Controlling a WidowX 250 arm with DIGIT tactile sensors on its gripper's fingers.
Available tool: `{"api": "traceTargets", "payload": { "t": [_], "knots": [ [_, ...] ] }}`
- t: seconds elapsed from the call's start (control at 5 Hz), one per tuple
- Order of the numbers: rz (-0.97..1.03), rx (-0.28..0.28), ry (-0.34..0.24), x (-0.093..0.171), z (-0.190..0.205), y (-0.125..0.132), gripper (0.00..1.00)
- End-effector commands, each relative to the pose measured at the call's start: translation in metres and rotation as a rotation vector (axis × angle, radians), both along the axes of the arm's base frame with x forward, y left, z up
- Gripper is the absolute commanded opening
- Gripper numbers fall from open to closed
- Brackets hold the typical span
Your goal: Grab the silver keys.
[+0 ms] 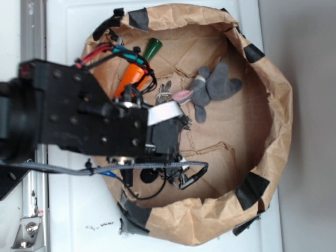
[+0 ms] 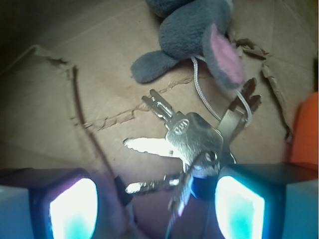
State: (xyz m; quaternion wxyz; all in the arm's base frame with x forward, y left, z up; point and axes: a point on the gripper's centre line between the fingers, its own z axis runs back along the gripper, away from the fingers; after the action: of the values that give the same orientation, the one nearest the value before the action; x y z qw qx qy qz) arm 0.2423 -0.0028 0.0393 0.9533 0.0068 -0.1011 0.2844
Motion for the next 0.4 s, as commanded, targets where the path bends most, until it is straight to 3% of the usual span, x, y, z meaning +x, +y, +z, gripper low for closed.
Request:
{"api": "traceTargets", "payload": {
  "t": [0.0, 0.2],
  "knots": [
    [0.002, -0.013, -0.025, 0.0128, -0.001, -0.001, 0.0],
    [-0.002, -0.011, -0.037, 0.0176, -0.0019, -0.0003, 0.0]
  ]
}}
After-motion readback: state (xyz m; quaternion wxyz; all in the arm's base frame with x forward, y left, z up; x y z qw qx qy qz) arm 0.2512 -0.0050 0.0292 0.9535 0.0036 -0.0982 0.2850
